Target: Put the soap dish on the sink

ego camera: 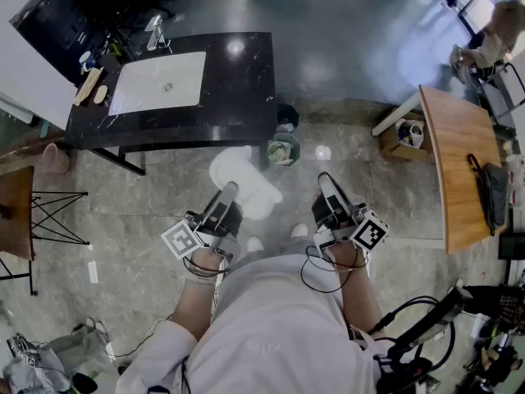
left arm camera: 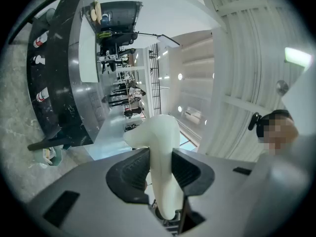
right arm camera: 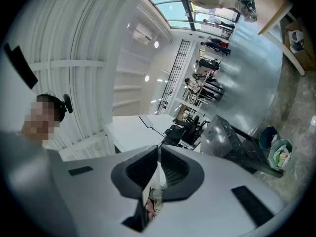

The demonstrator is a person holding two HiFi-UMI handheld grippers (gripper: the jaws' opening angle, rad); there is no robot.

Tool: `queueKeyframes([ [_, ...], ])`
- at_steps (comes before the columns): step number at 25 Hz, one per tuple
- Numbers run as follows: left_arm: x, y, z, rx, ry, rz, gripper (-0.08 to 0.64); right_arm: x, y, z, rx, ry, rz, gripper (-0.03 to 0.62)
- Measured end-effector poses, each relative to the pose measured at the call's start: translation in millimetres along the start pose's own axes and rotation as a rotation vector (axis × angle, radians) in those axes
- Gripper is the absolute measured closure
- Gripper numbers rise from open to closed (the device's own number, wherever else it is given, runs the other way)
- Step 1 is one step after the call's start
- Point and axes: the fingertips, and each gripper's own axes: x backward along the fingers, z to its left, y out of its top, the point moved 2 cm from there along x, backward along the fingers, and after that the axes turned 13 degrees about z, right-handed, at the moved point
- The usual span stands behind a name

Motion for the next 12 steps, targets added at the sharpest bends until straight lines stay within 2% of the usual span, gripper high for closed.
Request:
queueKeyframes([
  [5, 4, 4, 3, 0.007, 0.012, -0.011, 0.436, -7, 0, -4, -0.011, 0.011, -0.001, 0.560],
  [12, -7, 30, 20, 0.000, 0.052, -0.053, 0.436, -44, 18, -29, -0.034, 0.048, 0.040, 0.560],
])
